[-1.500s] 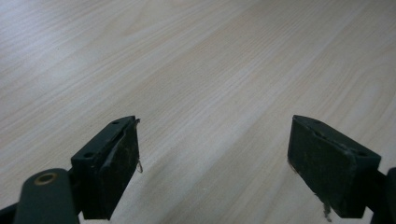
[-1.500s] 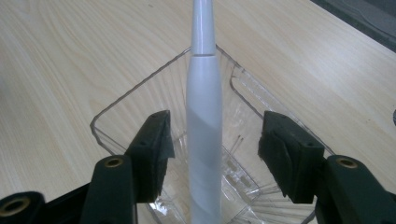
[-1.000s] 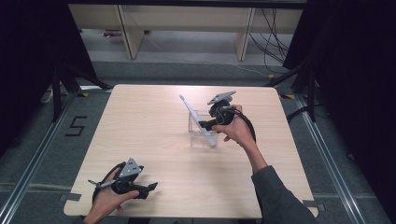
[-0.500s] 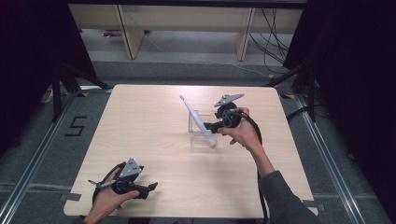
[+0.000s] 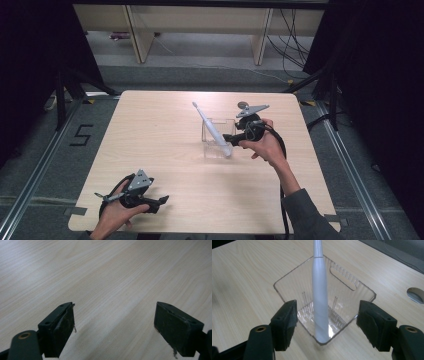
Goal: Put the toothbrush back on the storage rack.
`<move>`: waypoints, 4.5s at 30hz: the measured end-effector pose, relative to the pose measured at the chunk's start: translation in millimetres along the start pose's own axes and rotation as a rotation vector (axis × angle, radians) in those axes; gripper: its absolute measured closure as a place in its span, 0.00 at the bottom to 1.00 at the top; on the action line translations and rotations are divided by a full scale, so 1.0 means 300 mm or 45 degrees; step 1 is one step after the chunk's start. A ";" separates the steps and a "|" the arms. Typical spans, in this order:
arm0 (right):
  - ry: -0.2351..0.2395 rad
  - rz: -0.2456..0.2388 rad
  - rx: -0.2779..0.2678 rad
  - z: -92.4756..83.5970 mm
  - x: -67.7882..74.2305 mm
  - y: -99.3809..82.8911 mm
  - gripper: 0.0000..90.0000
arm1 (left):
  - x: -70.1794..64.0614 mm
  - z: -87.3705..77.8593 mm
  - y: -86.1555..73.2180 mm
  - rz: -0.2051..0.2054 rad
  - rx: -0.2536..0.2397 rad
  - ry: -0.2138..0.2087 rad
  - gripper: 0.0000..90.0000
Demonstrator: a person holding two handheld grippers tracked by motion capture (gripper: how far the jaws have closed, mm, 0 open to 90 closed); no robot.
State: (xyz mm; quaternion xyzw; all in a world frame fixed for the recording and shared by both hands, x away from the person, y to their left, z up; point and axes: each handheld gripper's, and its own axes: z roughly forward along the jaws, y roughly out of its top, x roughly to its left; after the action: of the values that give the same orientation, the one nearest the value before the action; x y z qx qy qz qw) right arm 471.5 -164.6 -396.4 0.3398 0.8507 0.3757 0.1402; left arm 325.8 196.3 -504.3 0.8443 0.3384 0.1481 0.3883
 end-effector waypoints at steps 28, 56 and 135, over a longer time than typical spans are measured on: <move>-0.006 0.016 -0.054 -0.065 0.003 -0.073 0.31 | -0.004 0.004 -0.001 -0.007 -0.009 0.003 0.18; -0.013 0.032 -0.055 -0.109 0.032 -0.185 0.31 | 0.001 -0.001 0.001 0.024 -0.003 0.011 0.18; -0.015 0.144 0.031 -0.203 0.104 -0.577 0.21 | -0.004 0.000 0.002 0.015 -0.025 0.018 0.17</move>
State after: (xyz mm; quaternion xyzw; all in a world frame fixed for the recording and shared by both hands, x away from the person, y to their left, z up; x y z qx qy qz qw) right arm 336.8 -260.7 -481.8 0.3913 0.8337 0.3707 0.1197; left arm 325.1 195.1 -503.7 0.8412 0.3347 0.1596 0.3935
